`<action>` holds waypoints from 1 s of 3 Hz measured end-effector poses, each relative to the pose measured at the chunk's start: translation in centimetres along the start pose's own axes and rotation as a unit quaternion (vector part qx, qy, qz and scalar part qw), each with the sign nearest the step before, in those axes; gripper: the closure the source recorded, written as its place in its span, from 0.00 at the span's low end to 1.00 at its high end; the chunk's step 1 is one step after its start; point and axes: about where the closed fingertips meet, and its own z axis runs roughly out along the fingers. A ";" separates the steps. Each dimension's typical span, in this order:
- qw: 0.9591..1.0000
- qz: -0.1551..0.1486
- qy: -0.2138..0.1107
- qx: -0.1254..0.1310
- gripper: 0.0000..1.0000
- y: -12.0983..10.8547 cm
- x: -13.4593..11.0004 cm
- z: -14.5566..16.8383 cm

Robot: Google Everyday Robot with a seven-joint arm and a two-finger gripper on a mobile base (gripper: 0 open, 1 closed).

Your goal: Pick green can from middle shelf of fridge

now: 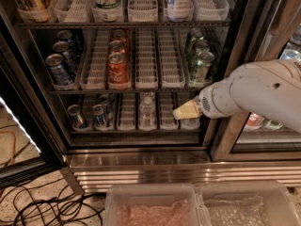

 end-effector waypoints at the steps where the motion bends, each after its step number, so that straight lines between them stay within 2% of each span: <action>1: 0.999 0.028 -0.025 0.026 0.16 -1.7 -0.3 0.3; 2: 0.996 0.046 -0.049 0.051 0.08 -3.5 -0.8 0.0; 3: 0.994 0.056 -0.065 0.067 0.05 -4.7 -1.3 -0.2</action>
Offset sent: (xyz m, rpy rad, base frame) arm 0.0302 -0.0508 0.0102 0.0244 -0.1599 -0.2122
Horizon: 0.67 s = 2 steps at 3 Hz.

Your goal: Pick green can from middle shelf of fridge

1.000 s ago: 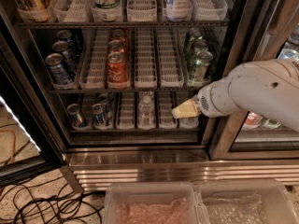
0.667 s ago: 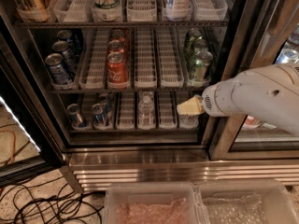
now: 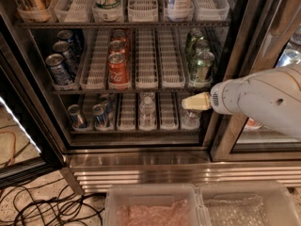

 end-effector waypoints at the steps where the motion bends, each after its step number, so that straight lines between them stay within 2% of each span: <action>1: 1.000 0.011 -0.018 -0.010 0.16 0.2 -1.2 0.7; 2: 0.999 0.010 -0.025 -0.035 0.21 2.0 -1.9 1.3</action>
Offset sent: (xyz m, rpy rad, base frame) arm 0.0221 0.0460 0.0050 0.1117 -0.0358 0.0895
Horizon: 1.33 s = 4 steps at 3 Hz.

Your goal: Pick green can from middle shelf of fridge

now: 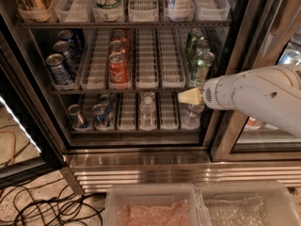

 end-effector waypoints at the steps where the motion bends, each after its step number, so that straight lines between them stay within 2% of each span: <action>1: 1.000 -0.016 -0.002 -0.022 0.20 1.9 -0.3 0.4; 2: 0.999 -0.033 -0.005 -0.021 0.22 2.2 -0.7 0.6; 4: 0.999 -0.047 -0.004 0.017 0.23 -0.4 -0.9 0.8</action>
Offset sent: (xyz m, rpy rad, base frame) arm 0.0082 0.0244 0.0010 -0.0611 -0.0358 0.0944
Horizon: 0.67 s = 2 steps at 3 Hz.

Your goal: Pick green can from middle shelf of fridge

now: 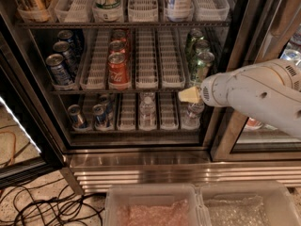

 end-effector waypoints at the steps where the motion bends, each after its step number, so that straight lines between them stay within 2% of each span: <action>1: 1.000 0.002 -0.011 0.013 0.24 -0.6 -0.8 0.2; 2: 0.999 0.016 -0.019 0.022 0.22 -1.0 -1.5 0.4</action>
Offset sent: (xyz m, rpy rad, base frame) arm 0.0234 -0.0033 0.0080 0.0296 -0.0513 -0.0909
